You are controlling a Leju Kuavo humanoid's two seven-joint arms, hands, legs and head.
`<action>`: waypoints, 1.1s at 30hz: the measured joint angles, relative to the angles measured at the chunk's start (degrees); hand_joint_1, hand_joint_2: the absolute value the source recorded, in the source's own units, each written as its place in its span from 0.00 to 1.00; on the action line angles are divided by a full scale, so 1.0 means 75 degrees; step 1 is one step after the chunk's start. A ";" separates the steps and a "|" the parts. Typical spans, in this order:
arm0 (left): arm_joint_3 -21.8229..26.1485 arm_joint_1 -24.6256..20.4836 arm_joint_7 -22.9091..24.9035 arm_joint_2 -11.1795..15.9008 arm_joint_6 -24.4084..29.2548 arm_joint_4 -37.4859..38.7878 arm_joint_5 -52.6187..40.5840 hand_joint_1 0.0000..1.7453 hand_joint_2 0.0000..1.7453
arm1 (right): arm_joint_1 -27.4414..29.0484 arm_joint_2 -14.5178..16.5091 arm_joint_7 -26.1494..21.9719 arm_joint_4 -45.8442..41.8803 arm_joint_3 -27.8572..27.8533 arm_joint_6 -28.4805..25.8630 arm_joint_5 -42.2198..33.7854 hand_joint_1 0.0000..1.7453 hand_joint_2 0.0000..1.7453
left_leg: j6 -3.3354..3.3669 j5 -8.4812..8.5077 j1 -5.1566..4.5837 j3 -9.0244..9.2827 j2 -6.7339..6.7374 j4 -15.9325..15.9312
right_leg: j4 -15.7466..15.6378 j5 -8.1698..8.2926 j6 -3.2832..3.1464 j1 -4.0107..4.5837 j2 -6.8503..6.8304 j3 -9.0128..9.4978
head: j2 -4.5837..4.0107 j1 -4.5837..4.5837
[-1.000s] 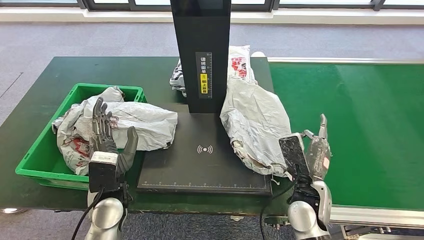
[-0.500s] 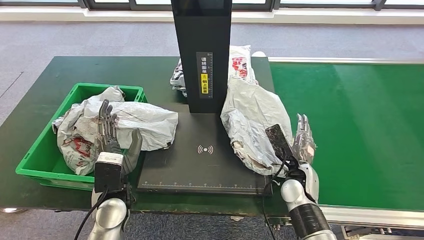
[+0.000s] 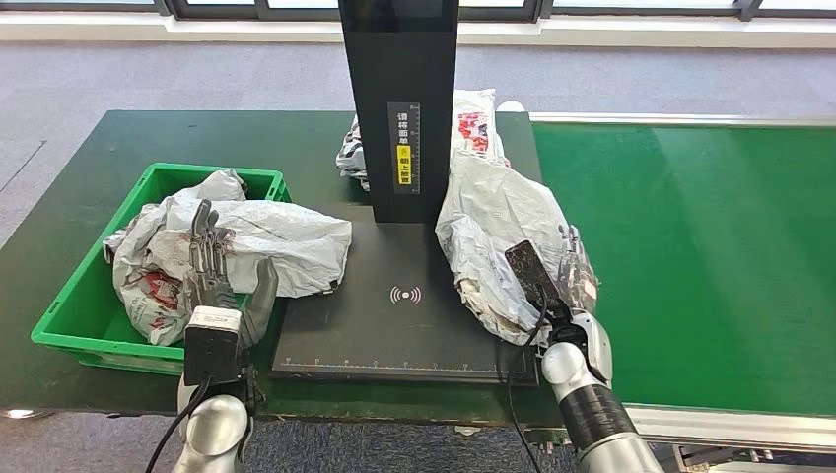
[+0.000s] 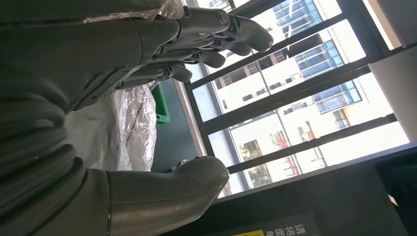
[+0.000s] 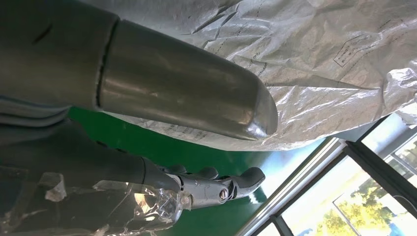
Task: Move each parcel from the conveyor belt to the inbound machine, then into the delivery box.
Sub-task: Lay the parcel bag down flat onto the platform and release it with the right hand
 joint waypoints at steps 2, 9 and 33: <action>0.0000 0.0003 0.0000 0.0003 0.0000 -0.0009 0.0000 0.00 1.00 | -0.0006 0.0008 0.0000 0.0020 0.0000 0.0001 -0.0001 0.00 0.00 | 0.0000 0.0000 0.0000 0.0000 -0.0003 0.0000 | 0.0000 0.0000 0.0000 0.0000 -0.0002 0.0000 | -0.0001 0.0000; 0.0002 0.0009 0.0000 0.0015 0.0002 -0.0019 0.0000 0.00 1.00 | -0.0009 0.0009 0.0000 0.0039 0.0002 0.0002 -0.0008 0.00 0.00 | 0.0001 0.0001 -0.0001 0.0000 -0.0006 0.0000 | 0.0000 0.0001 0.0000 -0.0001 -0.0005 0.0000 | 0.0000 0.0000; -0.0034 -0.0045 -0.0044 0.0066 -0.0217 0.0001 0.0046 0.00 1.00 | 0.0043 0.0473 -0.0462 0.0009 0.1408 0.3440 -0.1546 0.00 1.00 | -0.0004 0.0003 0.0002 0.0008 0.0009 0.0000 | 0.0000 0.0000 -0.0001 0.0006 0.0002 -0.0002 | -0.0001 0.0000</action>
